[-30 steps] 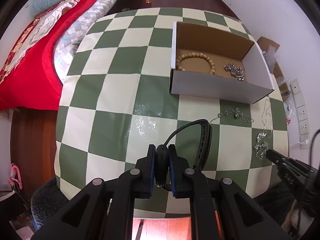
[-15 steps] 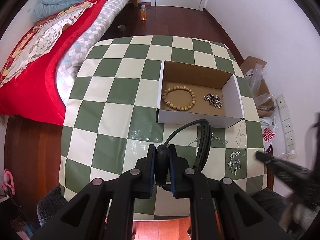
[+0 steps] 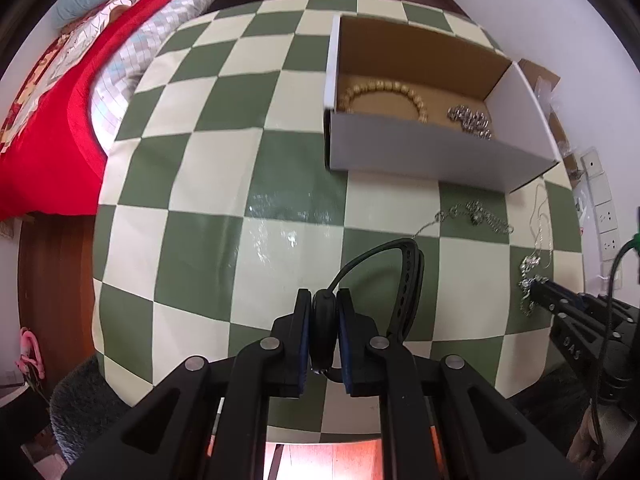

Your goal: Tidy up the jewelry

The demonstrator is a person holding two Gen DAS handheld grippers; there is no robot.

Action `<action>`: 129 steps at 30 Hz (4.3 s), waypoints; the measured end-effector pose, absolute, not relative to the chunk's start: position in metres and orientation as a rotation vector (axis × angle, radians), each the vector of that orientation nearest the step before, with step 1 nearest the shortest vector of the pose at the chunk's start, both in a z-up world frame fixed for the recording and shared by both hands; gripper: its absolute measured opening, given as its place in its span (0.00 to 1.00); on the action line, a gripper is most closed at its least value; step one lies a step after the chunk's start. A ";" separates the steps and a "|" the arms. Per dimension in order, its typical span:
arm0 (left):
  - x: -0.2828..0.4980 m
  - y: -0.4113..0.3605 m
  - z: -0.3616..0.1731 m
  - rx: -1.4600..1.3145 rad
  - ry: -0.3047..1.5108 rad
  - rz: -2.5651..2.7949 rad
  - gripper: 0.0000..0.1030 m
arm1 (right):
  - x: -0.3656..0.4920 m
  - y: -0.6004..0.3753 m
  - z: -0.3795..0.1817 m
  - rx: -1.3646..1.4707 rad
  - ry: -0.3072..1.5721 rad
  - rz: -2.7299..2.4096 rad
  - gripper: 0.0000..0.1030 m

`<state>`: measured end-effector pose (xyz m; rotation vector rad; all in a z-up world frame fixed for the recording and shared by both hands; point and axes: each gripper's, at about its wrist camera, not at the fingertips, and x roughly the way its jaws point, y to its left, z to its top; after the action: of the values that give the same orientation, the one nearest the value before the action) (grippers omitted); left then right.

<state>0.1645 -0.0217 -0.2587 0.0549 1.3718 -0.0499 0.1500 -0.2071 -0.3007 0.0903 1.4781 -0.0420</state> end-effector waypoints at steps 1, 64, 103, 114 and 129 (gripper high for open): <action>0.163 -0.022 -0.259 0.052 1.375 -0.051 0.09 | 0.149 -0.204 -0.301 0.068 1.472 -0.044 0.10; 0.305 0.002 -0.176 0.086 1.175 0.087 1.00 | 0.288 -0.192 -0.196 0.095 1.344 -0.085 0.99; 0.140 0.005 -0.128 0.137 0.945 0.164 1.00 | 0.115 -0.200 -0.106 0.185 1.047 -0.162 1.00; 0.171 -0.035 -0.212 0.285 1.076 0.163 1.00 | 0.121 -0.264 -0.228 0.333 1.241 -0.199 0.64; 0.190 -0.053 -0.254 0.328 1.170 0.092 0.99 | 0.149 -0.213 -0.302 0.191 1.279 -0.203 0.25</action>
<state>0.1899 -0.0534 -0.2536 0.3285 1.1701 0.0917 0.1487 -0.2133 -0.3018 0.1914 1.2794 -0.2033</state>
